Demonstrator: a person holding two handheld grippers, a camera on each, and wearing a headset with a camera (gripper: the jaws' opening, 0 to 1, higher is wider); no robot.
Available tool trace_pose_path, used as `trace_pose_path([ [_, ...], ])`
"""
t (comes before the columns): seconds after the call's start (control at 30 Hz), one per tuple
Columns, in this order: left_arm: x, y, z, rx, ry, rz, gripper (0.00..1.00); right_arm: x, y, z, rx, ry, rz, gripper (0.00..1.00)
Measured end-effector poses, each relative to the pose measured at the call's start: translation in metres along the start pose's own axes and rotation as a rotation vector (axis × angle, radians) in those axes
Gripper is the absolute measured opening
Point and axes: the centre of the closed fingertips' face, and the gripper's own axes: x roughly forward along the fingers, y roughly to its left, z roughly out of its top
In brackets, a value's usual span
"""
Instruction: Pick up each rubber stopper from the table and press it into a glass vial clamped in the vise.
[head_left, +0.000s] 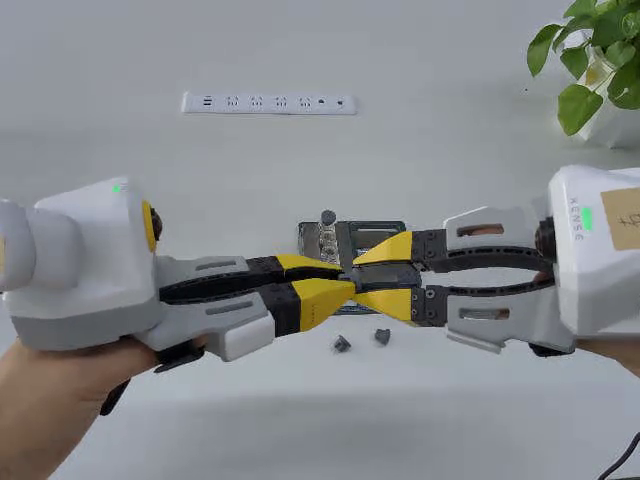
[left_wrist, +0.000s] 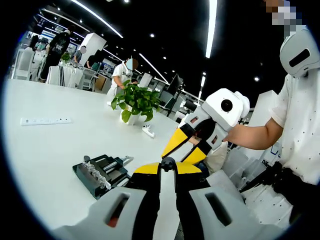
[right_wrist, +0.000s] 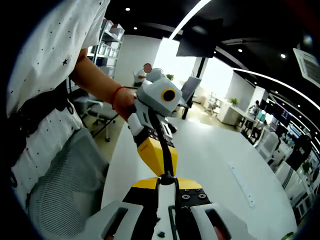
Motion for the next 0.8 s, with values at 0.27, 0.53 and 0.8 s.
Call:
trace_pose_path([
  [0.27, -0.0012, -0.0004, 0.0003, -0.033, -0.004, -0.009, 0.06, -0.0004, 0.0011, 0.0002, -0.010, 0.001, 0.002, 0.07],
  [0.53, -0.0013, -0.0012, -0.0003, -0.036, 0.008, -0.016, 0.05, -0.0003, 0.0027, -0.0002, -0.025, 0.010, 0.005, 0.07],
  [0.8, -0.0012, -0.0024, 0.0016, -0.013, 0.006, -0.021, 0.05, -0.0013, 0.0028, 0.0013, -0.052, 0.019, -0.004, 0.07],
])
